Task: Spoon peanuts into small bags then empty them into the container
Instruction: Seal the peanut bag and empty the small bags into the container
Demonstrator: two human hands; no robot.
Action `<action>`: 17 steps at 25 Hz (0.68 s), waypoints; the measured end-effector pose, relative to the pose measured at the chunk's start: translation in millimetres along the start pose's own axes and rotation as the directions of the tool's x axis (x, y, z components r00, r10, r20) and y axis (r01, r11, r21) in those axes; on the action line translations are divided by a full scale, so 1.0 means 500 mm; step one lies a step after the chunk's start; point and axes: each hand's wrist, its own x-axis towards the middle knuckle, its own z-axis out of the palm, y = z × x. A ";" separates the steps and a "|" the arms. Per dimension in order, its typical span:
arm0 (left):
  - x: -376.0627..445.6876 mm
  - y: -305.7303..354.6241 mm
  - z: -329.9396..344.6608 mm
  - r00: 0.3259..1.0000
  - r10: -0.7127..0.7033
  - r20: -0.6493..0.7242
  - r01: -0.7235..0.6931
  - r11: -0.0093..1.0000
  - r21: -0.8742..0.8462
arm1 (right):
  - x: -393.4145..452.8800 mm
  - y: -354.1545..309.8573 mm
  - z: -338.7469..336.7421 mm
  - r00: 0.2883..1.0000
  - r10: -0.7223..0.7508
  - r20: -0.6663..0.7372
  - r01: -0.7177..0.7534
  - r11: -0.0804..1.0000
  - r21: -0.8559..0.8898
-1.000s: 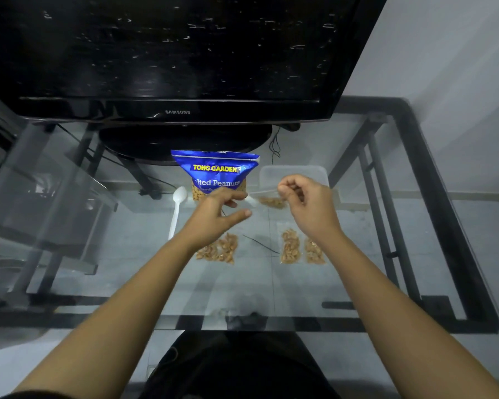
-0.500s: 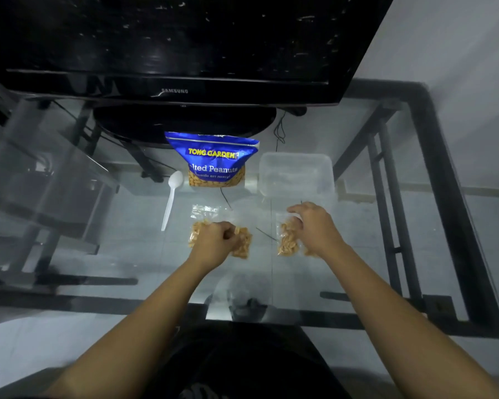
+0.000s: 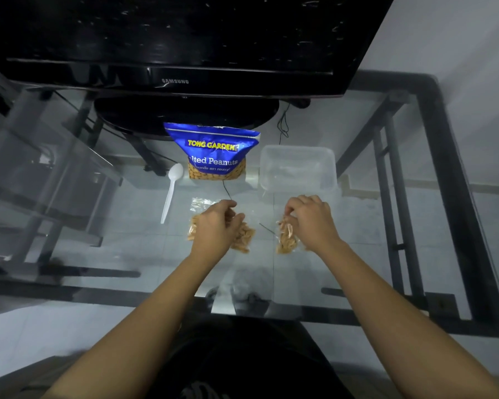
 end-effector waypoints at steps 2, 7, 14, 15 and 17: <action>0.012 0.027 -0.004 0.980 0.045 0.194 -0.018 0.991 -0.136 | -0.021 -0.010 -0.025 0.999 -0.045 0.005 0.043 0.974 0.220; 0.024 0.083 -0.003 0.946 0.140 0.291 -0.063 0.964 -0.259 | -0.045 -0.033 -0.081 0.992 -0.081 -0.092 0.112 0.907 0.406; 0.053 0.125 -0.058 0.897 0.056 0.439 0.211 0.819 -0.534 | -0.033 -0.040 -0.098 0.977 0.215 -0.010 -0.086 0.432 0.898; 0.054 0.129 -0.063 0.895 0.048 0.444 0.219 0.820 -0.529 | -0.030 -0.044 -0.099 0.973 0.230 -0.020 -0.081 0.422 0.903; 0.057 0.132 -0.071 0.936 0.083 0.343 0.078 0.899 -0.430 | -0.025 -0.051 -0.103 0.967 0.238 -0.087 -0.044 0.496 0.867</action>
